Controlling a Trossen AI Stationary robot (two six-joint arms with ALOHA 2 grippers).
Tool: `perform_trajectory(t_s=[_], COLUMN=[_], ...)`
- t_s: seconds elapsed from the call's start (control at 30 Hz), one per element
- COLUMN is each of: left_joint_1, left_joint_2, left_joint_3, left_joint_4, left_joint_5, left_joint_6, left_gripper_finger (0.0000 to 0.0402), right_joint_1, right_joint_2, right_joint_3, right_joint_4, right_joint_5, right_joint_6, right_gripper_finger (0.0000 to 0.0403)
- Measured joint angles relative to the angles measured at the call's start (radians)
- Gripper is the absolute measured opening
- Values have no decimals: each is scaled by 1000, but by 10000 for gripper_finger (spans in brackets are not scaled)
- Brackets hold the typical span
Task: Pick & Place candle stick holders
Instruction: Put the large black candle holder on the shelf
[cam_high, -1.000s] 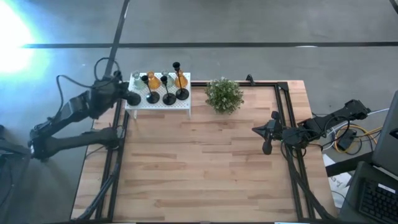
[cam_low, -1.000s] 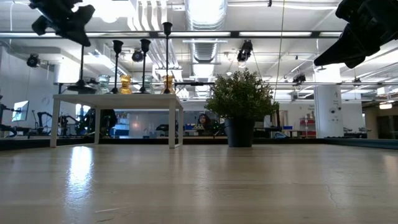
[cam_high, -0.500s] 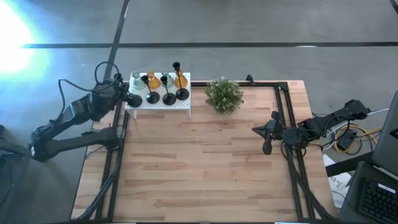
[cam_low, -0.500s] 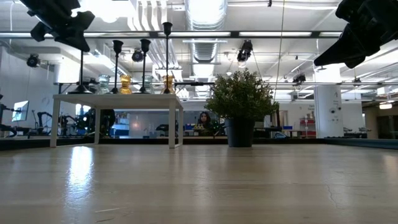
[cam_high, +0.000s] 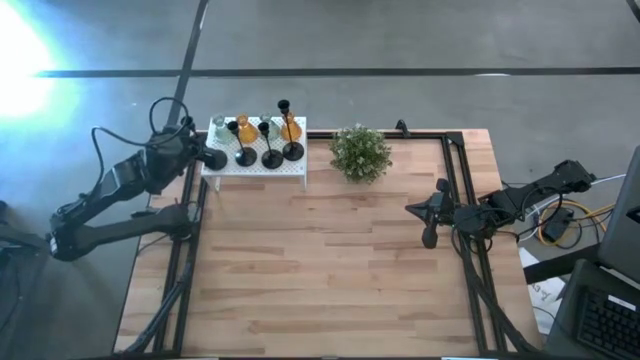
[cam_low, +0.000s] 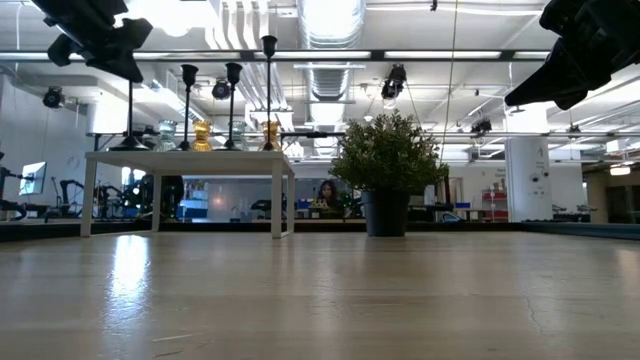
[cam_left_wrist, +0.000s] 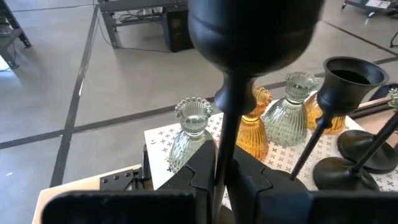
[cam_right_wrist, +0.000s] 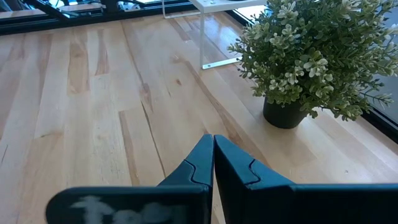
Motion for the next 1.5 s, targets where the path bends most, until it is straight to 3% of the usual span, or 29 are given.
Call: perform_trajectory(t_s=[1.0, 1.37, 1.5], left_joint_1=[3, 2, 2], left_joint_2=[31, 17, 4], left_joint_3=[0, 0, 20], left_joint_4=[83, 82, 59], left_joint_5=[27, 27, 69], left_joint_6=[99, 102, 103], left_gripper_finger=[57, 171, 195], right_joint_1=[-1, 0, 0], right_joint_2=[0, 0, 0], right_joint_3=[0, 0, 0], right_joint_4=[0, 0, 0], right_joint_5=[0, 0, 0], right_joint_6=[0, 0, 0], right_gripper_finger=[8, 8, 8])
